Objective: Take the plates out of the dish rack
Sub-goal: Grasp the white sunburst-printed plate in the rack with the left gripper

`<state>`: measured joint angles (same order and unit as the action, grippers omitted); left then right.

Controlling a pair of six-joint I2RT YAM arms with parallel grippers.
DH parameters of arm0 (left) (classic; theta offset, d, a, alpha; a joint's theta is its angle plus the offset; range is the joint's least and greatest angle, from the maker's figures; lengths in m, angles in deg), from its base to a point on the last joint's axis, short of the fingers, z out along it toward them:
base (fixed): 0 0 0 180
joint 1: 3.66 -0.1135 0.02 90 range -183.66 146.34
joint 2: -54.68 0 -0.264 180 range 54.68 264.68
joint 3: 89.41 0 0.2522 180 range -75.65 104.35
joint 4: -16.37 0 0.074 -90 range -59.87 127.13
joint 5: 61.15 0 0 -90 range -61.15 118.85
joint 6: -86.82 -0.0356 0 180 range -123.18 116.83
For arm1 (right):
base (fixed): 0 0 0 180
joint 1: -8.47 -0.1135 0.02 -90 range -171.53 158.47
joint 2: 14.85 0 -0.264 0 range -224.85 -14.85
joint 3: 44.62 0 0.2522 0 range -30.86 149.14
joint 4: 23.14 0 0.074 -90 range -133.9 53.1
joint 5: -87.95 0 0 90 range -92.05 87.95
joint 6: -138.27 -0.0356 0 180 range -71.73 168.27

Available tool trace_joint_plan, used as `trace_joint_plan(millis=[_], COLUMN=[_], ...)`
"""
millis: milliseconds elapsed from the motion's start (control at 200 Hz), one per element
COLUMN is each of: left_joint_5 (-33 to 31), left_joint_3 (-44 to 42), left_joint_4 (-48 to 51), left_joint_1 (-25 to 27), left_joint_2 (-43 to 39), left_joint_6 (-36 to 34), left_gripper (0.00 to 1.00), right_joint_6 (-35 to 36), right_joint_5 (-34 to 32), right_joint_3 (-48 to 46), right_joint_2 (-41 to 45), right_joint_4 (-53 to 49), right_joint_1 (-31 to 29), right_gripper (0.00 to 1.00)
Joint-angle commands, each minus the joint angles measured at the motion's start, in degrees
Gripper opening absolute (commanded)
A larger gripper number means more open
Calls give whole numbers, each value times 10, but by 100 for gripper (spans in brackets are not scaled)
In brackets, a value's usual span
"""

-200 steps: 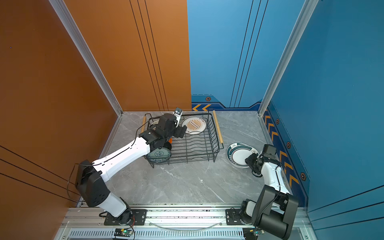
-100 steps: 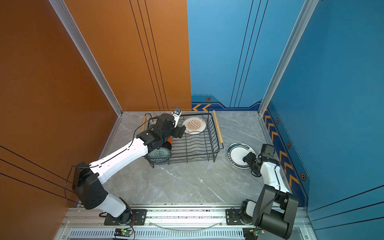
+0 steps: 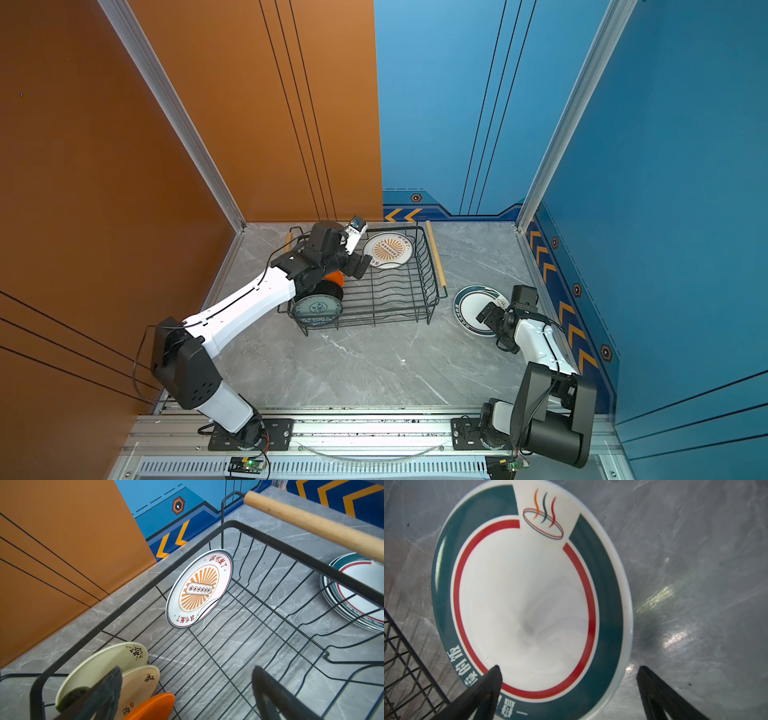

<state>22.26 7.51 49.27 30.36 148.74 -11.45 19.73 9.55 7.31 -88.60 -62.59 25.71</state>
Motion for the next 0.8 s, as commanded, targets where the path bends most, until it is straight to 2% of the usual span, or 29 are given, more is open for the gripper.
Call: trace_joint_plan(millis=[0,100,295,576,661,796], left_joint_5=[20,22,115,250,272,292], left_joint_3=[26,32,44,126,119,140], left_joint_4=[26,6,-23,0,-29,-18], left_joint_1=[-1,-2,-35,-101,-105,-113], left_joint_2=[27,45,78,166,180,205], left_joint_6=[-60,-122,-199,-222,-231,-245], left_gripper=[98,98,99,98,98,98], right_joint_6=[-3,-1,2,5,7,8], right_joint_5=[-19,-21,-24,-21,-18,-8], right_joint_3=[18,24,30,33,33,33], right_joint_2=[-10,-10,9,40,43,44], right_joint_4=[1,-2,-5,-9,-6,-2], right_joint_1=[-5,-5,-4,-3,-4,-4], right_gripper=[100,100,100,100,100,100])
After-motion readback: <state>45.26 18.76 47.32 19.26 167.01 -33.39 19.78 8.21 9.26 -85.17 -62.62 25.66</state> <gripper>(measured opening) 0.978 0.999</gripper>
